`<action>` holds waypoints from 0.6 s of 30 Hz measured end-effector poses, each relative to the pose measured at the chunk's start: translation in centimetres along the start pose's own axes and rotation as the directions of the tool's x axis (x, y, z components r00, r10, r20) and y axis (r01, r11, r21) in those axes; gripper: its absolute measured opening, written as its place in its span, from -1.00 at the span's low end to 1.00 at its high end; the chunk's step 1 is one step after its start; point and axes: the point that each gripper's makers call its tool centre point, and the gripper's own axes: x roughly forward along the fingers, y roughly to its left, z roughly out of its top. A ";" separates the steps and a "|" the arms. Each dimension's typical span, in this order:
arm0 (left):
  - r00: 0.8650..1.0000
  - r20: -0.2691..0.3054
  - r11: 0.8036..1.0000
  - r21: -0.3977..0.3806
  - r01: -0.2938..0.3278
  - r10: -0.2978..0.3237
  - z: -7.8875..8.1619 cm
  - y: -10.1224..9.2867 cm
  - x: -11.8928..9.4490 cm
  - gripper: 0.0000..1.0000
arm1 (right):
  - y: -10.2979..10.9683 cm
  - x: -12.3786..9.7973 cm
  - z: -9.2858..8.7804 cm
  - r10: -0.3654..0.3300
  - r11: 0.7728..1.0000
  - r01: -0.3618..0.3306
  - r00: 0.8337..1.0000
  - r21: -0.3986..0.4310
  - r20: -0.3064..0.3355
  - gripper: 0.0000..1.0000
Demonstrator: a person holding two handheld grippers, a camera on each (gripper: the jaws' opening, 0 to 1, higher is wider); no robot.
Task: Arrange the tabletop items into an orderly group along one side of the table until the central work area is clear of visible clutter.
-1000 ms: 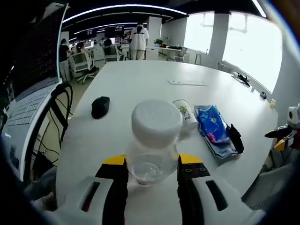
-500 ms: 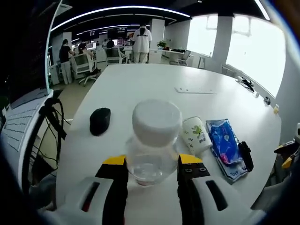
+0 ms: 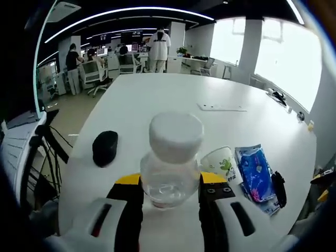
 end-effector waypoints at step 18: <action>1.000 -0.011 0.996 -0.091 0.013 -0.014 -0.1 0.2 0.2 -0.12 | 0.2 0.1 -0.4 0.003 1.000 -0.003 1.000 0.009 -0.002 0.36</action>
